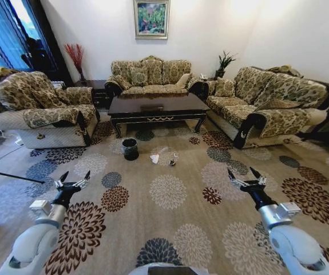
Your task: Move to the front of the table and pick up the trash from the floor, then place it into the trash bin.
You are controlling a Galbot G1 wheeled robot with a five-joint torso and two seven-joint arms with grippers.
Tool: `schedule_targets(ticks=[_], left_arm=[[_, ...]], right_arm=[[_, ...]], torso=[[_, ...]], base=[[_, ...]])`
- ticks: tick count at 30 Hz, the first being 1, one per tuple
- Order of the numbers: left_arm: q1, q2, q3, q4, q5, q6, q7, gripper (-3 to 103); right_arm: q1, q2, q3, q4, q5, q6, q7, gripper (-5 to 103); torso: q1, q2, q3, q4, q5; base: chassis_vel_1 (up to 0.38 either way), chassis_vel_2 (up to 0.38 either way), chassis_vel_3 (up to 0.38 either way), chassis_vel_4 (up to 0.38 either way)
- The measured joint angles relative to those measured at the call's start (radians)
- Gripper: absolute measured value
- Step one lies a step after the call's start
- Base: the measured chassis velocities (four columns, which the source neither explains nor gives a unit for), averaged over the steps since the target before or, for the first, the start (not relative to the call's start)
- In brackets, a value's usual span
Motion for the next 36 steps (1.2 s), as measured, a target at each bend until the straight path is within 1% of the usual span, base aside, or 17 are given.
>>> schedule_targets(ticks=[7, 15, 19, 20, 22, 36], left_arm=[[-0.028, 0.008, -0.005, 0.014, 0.004, -0.003, 0.0, 100], [-0.016, 0.004, -0.002, 0.008, 0.01, 0.009, 0.0, 100], [-0.025, 0.004, -0.002, 0.0, 0.005, 0.037, 0.004, 100], [-0.025, 0.004, -0.002, 0.0, 0.005, 0.037, 0.004, 100], [-0.033, 0.005, -0.002, -0.002, 0.003, 0.045, 0.004, 100], [-0.038, -0.003, 0.008, 0.003, 0.023, 0.046, -0.005, 100]], right_arm=[[-0.011, 0.01, -0.007, 0.002, -0.016, 0.007, -0.004, 100], [-0.01, 0.004, -0.008, 0.001, -0.013, 0.006, -0.005, 100], [-0.005, 0.002, -0.013, 0.002, -0.012, 0.003, -0.004, 100], [-0.005, 0.002, -0.013, 0.002, -0.012, 0.003, -0.004, 100], [-0.002, 0.001, -0.014, 0.003, -0.012, 0.001, -0.003, 100], [-0.012, 0.009, -0.013, 0.001, -0.015, 0.008, -0.004, 100]], torso=[[0.0, 0.0, 0.0, -0.0003, 0.0], [-0.002, -0.004, -0.002, 0.0, -0.0001], [-0.012, -0.026, -0.013, 0.0, -0.0002], [-0.012, -0.026, -0.013, 0.0, -0.0002], [-0.018, -0.04, -0.021, -0.0001, -0.0002], [-0.053, -0.117, -0.064, -0.0002, -0.0002]], base=[[0.0, 0.0, 0.0, 0.0], [0.0, 0.0, 0.0, 0.0], [0.0, 0.0, 0.0, 0.0], [0.0, 0.0, 0.0, 0.0], [0.0, 0.0, 0.0, 0.0], [0.0, 0.0, 0.0, 0.0]])
